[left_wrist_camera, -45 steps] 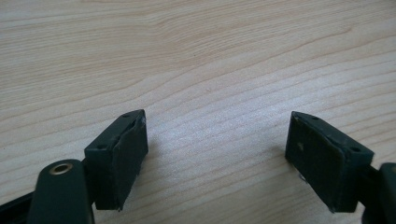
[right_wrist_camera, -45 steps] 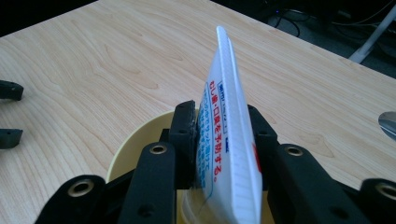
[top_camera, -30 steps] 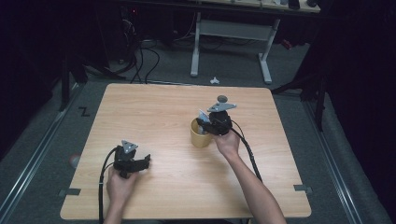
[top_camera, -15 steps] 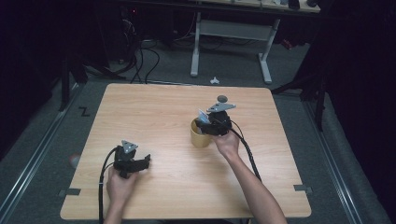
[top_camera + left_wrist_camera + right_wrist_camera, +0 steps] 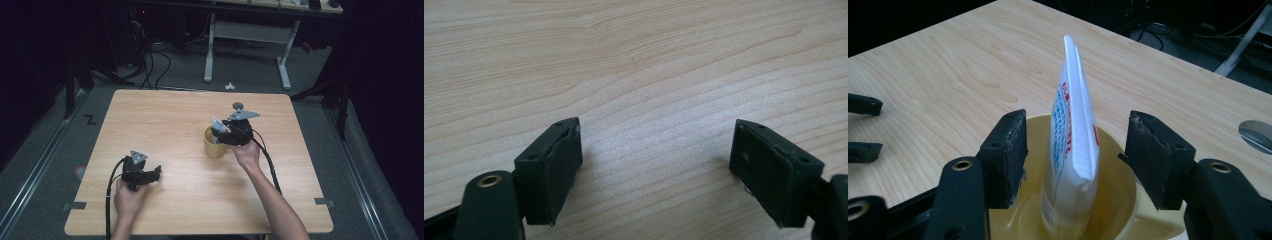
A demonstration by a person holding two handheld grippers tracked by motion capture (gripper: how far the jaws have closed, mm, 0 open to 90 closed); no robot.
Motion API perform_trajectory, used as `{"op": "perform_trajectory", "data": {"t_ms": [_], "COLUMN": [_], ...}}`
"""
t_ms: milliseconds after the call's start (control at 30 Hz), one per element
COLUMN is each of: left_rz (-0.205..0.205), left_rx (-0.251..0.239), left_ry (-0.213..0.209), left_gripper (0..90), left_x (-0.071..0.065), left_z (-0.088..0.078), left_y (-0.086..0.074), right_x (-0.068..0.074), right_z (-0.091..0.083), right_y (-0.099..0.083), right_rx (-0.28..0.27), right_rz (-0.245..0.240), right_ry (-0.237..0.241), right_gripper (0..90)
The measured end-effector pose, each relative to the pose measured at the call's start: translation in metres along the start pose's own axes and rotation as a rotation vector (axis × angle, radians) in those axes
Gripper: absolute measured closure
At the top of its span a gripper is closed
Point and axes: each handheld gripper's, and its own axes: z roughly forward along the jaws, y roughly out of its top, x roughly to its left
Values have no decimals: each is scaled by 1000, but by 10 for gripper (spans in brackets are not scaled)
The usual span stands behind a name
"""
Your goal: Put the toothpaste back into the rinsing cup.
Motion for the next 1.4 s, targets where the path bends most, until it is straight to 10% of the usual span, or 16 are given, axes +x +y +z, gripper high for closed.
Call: {"op": "perform_trajectory", "data": {"t_ms": [1400], "left_rz": [-1], "left_rx": [1], "left_ry": [2], "left_gripper": [214], "left_x": [0], "left_z": [0], "left_y": [0], "right_x": [-7], "right_z": [-44], "right_y": [-16], "right_rx": [-47], "right_rz": [-7], "right_ry": [-1], "right_gripper": [443]}}
